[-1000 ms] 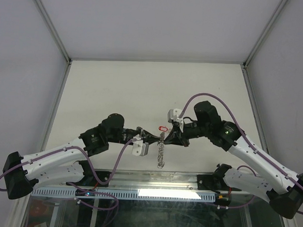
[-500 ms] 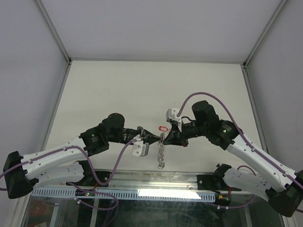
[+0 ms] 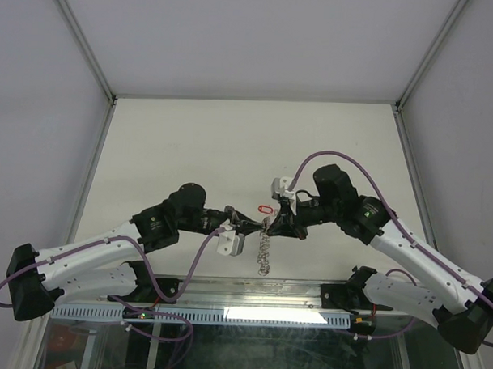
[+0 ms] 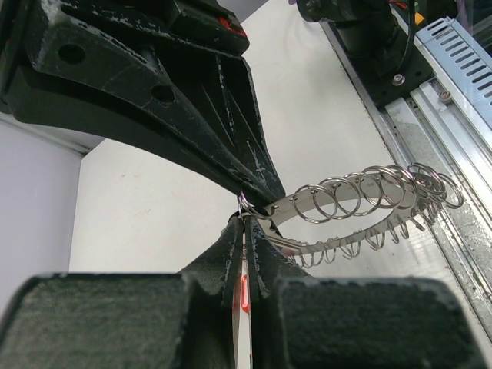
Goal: Put the keys on the keyring
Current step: Insert the key onto the keyring.
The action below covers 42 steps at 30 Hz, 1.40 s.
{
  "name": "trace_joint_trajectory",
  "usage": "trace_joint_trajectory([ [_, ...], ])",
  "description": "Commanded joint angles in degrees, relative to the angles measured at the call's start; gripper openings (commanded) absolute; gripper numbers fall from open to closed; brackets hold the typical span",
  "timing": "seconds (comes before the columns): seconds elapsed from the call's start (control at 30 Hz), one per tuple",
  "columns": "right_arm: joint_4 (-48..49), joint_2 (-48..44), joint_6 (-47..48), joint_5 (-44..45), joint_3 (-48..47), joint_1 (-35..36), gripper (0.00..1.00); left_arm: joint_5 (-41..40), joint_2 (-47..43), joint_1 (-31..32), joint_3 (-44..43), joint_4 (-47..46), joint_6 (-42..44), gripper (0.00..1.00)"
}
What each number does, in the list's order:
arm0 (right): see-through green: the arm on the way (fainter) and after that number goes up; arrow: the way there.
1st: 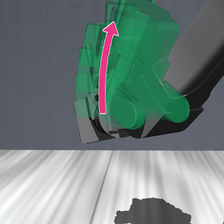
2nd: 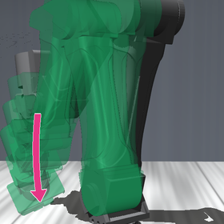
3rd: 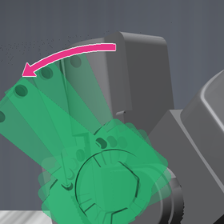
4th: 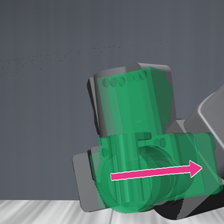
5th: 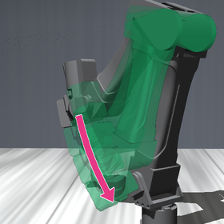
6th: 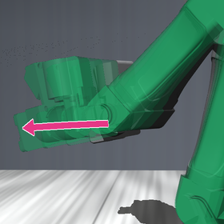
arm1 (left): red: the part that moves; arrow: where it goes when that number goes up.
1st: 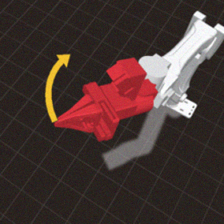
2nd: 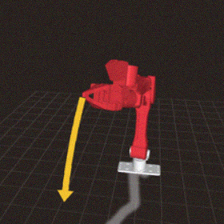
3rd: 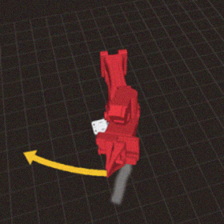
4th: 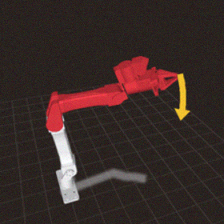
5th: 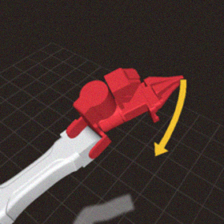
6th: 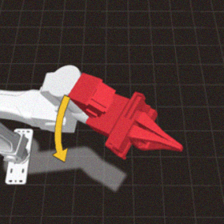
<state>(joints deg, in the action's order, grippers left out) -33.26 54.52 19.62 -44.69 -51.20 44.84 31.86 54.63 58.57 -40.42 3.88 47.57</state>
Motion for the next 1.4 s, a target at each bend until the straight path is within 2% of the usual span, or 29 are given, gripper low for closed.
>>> trace_joint_trajectory([
  [0.0, 2.7, -2.2, 0.4, 1.2, -3.8, 0.1, 0.00, 2.3, 0.1, 0.9, -2.5, 0.0, 1.5, 0.00],
  [0.67, -1.4, -5.1, 2.4, 4.6, -4.4, 0.0, 0.00, 0.2, 0.5, 1.3, -3.4, 3.0, 3.3, 0.00],
  [1.37, -3.1, -3.6, 4.4, 1.8, -4.9, 0.0, 0.00, -1.2, 1.6, 1.3, -5.6, 4.3, 5.0, 0.00],
])
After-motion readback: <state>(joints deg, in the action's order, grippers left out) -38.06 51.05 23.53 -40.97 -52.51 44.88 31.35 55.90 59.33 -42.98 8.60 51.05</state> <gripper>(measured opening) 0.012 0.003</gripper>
